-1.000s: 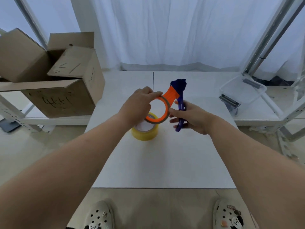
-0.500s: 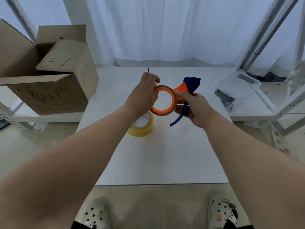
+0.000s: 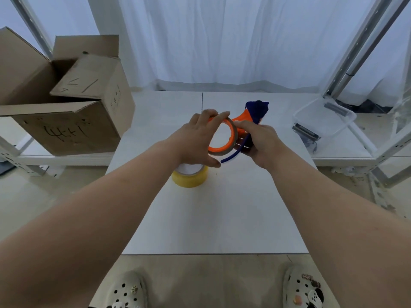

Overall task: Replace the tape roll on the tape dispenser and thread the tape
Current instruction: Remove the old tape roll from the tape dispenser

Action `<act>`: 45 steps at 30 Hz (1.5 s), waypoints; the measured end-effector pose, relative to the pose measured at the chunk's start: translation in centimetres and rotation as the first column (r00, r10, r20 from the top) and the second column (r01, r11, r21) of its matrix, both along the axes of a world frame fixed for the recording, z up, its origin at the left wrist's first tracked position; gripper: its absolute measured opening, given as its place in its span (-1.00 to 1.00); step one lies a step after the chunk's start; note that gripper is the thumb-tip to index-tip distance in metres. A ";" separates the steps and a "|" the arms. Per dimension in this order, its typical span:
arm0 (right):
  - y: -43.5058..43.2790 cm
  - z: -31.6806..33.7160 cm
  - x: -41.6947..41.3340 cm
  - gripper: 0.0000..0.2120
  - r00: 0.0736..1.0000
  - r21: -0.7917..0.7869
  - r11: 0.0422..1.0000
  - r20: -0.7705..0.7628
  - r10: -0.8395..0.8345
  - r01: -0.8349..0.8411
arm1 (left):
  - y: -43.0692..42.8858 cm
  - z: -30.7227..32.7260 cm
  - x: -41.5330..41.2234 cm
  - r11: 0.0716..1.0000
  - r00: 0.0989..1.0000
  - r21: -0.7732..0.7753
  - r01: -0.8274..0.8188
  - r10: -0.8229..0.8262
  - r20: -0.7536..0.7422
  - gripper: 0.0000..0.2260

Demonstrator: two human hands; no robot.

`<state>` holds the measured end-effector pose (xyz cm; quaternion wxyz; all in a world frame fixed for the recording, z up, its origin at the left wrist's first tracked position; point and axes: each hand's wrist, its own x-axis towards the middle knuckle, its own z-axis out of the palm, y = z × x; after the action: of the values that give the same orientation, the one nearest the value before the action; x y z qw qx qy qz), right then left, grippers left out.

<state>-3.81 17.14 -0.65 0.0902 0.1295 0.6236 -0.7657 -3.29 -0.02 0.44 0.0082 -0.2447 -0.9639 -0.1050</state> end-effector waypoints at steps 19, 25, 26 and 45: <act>1.0 0.8 -0.4 -0.49 0.964 0.321 0.924 -0.227 -0.141 0.211 | 0.2 0.2 -0.3 0.961 0.999 0.277 -0.025 0.015 0.041 -0.14; 3.9 -1.0 -0.7 -0.44 0.984 0.271 0.946 -0.074 -0.161 0.175 | -0.6 -0.3 -0.8 0.886 0.981 0.435 -0.159 0.193 -0.034 -0.14; 4.3 -1.2 -0.7 -0.35 0.987 0.267 0.951 -0.044 -0.153 0.159 | -0.2 -0.5 -0.8 0.889 0.977 0.416 -0.192 0.213 -0.005 -0.12; 7.3 -5.1 -1.0 -0.72 0.997 0.302 0.953 0.077 -0.022 -0.002 | 5.0 -7.4 -6.5 0.907 0.947 -0.280 -0.316 0.319 -0.035 -0.10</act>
<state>-4.83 24.41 -5.77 0.0903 0.1753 0.7286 -0.6560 -9.79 4.96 -6.97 -0.0155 -0.0827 -0.9959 0.0345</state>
